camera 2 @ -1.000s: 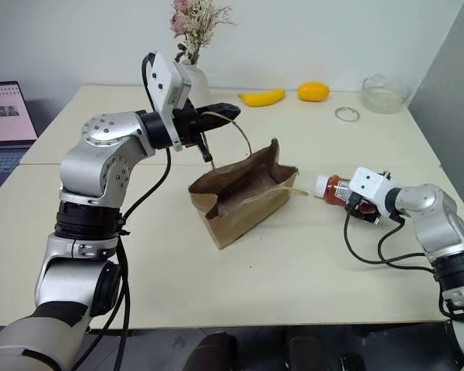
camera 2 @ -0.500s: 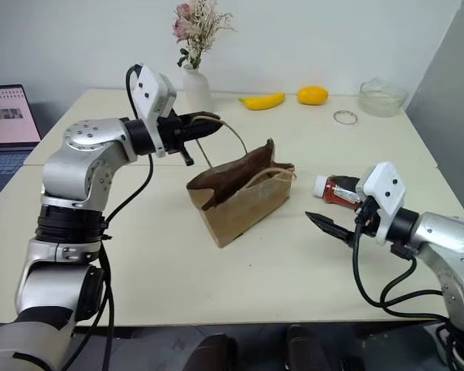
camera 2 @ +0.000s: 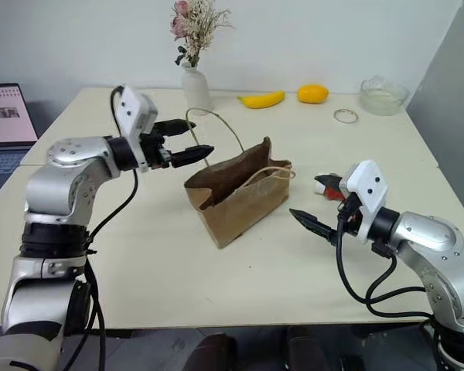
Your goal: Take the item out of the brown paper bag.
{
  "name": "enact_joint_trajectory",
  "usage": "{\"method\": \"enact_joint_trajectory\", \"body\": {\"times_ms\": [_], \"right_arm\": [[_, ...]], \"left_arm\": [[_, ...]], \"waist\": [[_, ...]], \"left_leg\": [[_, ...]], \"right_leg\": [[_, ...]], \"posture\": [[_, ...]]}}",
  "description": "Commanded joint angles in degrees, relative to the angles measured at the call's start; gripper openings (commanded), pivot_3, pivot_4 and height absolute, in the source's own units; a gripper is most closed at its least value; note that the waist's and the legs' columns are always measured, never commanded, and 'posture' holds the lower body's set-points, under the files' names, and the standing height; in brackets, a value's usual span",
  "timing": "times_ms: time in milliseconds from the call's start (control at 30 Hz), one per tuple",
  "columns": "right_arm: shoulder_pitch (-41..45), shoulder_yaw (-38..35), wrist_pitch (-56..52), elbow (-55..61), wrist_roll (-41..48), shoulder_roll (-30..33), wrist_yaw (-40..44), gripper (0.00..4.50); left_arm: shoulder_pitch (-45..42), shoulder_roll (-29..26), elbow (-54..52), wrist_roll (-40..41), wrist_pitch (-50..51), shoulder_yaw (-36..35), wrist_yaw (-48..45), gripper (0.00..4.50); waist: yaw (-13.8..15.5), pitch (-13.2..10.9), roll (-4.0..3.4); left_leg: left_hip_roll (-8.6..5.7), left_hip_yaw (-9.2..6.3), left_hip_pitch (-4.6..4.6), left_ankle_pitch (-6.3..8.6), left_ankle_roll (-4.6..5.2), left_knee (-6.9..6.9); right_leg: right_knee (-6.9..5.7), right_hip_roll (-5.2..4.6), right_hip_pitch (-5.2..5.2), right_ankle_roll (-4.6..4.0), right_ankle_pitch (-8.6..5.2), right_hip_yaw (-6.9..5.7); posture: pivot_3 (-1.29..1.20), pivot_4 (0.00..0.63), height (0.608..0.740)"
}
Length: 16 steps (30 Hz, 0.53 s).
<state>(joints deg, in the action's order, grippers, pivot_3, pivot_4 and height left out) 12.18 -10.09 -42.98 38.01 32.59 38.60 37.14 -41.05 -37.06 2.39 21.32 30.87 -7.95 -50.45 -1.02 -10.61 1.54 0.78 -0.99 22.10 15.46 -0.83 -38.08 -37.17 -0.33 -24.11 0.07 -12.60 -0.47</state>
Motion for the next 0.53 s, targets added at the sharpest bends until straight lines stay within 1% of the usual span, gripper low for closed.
{"method": "enact_joint_trajectory", "body": {"times_ms": [33, 100, 167, 233, 267, 333, 400, 467, 533], "right_arm": [[-2.6, -1.7, 6.1, 3.4, -1.9, -2.3, -2.4, 4.50], [-5.8, -1.0, 7.8, 4.2, -2.6, -4.6, -4.2, 4.50], [-8.0, 0.6, 13.6, 3.2, -7.6, -9.5, -9.1, 4.50], [-9.3, 1.7, 16.7, 2.1, -10.3, -12.7, -11.8, 4.50], [-10.4, 2.9, 19.8, 0.6, -12.8, -14.2, -12.7, 4.50], [-11.5, 5.1, 25.0, -2.5, -16.9, -15.9, -13.3, 4.50], [-11.5, 6.4, 27.9, -5.5, -18.8, -17.1, -13.7, 4.50], [-10.8, 7.5, 29.8, -8.2, -20.1, -17.9, -13.7, 4.50], [-9.9, 8.5, 31.8, -10.3, -21.3, -18.4, -13.9, 4.50]], "left_arm": [[3.5, 0.4, -9.5, 2.6, 3.4, -6.9, 7.9, 3.88], [8.6, 2.2, -16.0, 1.9, 3.7, -9.8, 13.6, 3.88], [16.3, 5.5, -22.9, -0.8, 3.4, -11.3, 20.3, 3.88], [22.9, 7.7, -27.4, -3.1, 2.3, -10.4, 23.8, 3.88], [27.3, 9.5, -28.8, -4.9, 0.1, -9.3, 25.5, 3.88], [33.4, 12.6, -30.1, -8.6, -3.6, -7.4, 29.1, 3.88], [36.4, 15.3, -29.4, -12.5, -7.4, -6.4, 33.6, 3.88], [37.5, 17.9, -28.1, -15.4, -10.0, -6.3, 38.1, 3.88], [38.3, 19.0, -27.7, -16.9, -13.3, -5.3, 39.1, 3.88]], "waist": [[0.1, 0.0, 0.00], [0.1, 0.0, 0.01], [0.2, 0.0, 0.01], [0.1, 0.1, 0.00], [0.0, 0.1, 0.00], [0.2, 0.1, 0.05], [0.5, 0.2, 0.08], [0.8, 0.2, 0.09], [0.9, 0.2, 0.10]], "left_leg": [[-0.01, 0.00, -0.01, 0.00, 0.00, -0.01], [-0.02, -0.02, -0.02, 0.00, 0.00, -0.01], [-0.02, 0.01, -0.12, 0.00, -0.01, 0.00], [-0.05, 0.07, -0.16, 0.00, -0.01, 0.00], [-0.05, 0.11, -0.21, 0.00, -0.02, 0.01], [-0.06, 0.13, -0.24, -0.01, -0.03, 0.01], [-0.06, 0.12, -0.27, -0.01, -0.03, 0.00], [-0.08, 0.11, -0.25, -0.01, -0.02, -0.02], [-0.07, 0.08, -0.26, -0.01, -0.02, -0.03]], "right_leg": [[-0.01, -0.01, 0.01, 0.00, 0.00, 0.01], [-0.02, -0.06, 0.03, 0.00, 0.00, 0.00], [-0.03, -0.18, 0.09, 0.01, 0.00, 0.03], [-0.05, -0.23, 0.08, 0.01, 0.00, 0.10], [-0.08, -0.25, 0.11, 0.01, 0.00, 0.15], [-0.11, -0.26, 0.11, 0.01, 0.00, 0.16], [-0.10, -0.26, 0.13, -0.01, 0.00, 0.14], [-0.11, -0.25, 0.12, -0.05, 0.03, 0.12], [-0.11, -0.22, 0.14, -0.06, 0.04, 0.07]], "posture": [[0.00, 0.150, 0.740], [0.00, 0.150, 0.740], [0.00, 0.150, 0.740], [0.00, 0.150, 0.740], [0.00, 0.150, 0.740], [0.00, 0.150, 0.740], [0.00, 0.150, 0.740], [0.00, 0.150, 0.740], [0.00, 0.150, 0.740]]}}
